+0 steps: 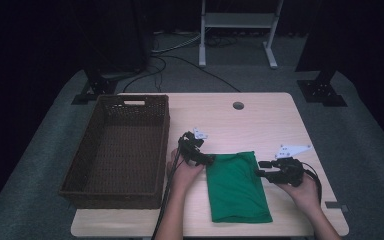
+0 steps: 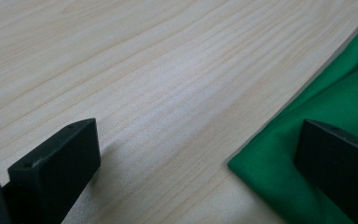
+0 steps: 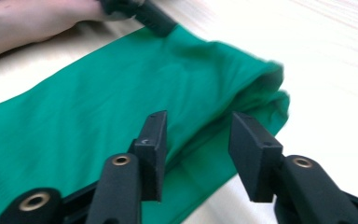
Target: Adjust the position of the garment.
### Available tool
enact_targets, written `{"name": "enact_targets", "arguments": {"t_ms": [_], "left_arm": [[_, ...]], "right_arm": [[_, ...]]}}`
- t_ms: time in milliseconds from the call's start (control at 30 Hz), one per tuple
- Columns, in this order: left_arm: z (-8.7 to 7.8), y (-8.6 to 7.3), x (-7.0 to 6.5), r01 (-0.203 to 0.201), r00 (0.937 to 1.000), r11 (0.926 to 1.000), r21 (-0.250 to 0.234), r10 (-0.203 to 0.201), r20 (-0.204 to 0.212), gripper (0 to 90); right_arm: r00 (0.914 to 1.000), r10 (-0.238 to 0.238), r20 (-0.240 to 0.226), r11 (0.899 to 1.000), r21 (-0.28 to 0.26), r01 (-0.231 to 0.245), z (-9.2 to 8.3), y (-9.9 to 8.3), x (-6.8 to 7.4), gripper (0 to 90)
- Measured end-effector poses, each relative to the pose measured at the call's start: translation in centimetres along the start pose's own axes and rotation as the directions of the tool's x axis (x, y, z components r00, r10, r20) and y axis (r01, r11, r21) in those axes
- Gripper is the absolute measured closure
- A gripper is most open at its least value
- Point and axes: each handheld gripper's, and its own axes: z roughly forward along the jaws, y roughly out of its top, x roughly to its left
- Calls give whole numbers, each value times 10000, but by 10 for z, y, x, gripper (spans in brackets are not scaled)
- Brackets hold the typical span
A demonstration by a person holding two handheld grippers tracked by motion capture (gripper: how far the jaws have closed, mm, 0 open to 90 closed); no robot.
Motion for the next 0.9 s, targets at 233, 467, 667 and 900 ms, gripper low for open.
{"name": "enact_targets", "arguments": {"t_ms": [233, 467, 667, 900], "left_arm": [[0, 0, 0, -6, 10000, 10000, 4, 6, 1, 0], [0, 0, 0, -9, 10000, 10000, 8, 9, -3, 0], [0, 0, 0, 1, 10000, 10000, 4, -1, -9, 0], [0, 0, 0, -13, 10000, 10000, 9, 13, -14, 0]], "right_arm": [[9999, 156, 34, 9991, 405, -157, 25, 9, -14, 787], [9987, -38, 504, 9996, 299, 23, 24, 19, -24, 884], [9950, 230, 976, 9988, 415, -271, 35, 9, -35, 687], [9952, 663, 717, 9940, -913, -596, 26, 15, -43, 213]]}}
